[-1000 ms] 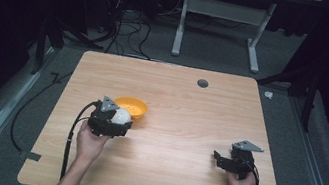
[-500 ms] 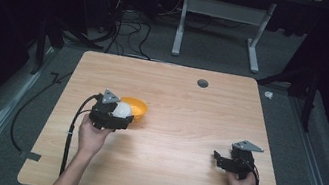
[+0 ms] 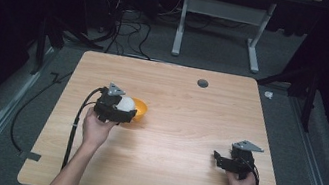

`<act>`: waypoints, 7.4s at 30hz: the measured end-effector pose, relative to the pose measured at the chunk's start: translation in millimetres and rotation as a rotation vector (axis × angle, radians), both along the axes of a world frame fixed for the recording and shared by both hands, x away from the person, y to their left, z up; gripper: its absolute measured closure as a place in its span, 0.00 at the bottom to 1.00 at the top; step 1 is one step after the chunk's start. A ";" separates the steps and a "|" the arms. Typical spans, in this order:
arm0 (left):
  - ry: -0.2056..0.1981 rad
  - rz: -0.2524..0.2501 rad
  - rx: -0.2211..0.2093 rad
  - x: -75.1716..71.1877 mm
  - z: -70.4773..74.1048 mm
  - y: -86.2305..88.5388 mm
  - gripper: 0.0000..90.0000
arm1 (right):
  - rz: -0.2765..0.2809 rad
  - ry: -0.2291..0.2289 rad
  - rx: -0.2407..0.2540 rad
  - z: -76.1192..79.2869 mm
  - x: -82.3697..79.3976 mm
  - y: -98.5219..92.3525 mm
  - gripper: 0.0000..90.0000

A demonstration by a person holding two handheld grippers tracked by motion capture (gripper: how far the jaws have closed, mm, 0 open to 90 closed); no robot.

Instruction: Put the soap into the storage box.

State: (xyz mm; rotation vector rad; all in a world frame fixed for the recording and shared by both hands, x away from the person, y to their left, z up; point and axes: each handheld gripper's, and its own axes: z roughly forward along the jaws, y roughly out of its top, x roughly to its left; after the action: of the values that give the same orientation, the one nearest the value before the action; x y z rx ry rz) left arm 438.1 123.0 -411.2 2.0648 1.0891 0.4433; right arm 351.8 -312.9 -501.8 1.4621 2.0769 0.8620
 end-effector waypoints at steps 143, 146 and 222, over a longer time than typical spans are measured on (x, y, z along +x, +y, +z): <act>0.013 0.081 0.014 9.8 -2.6 2.5 0.22 | 0.003 0.001 0.002 -0.1 -0.2 0.5 0.25; 0.009 0.081 0.010 6.9 -1.6 5.2 0.22 | 0.005 0.000 0.001 -0.1 -0.1 0.5 0.25; 0.028 0.116 -0.049 -60.4 -32.4 48.9 0.23 | 0.005 -0.002 -0.004 -0.2 -0.2 0.9 0.25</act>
State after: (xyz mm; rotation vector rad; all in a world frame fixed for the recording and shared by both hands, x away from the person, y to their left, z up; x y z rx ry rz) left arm 377.7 171.9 -443.6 1.9773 1.2297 0.4415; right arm 351.6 -312.0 -502.0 1.4535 2.0812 0.8600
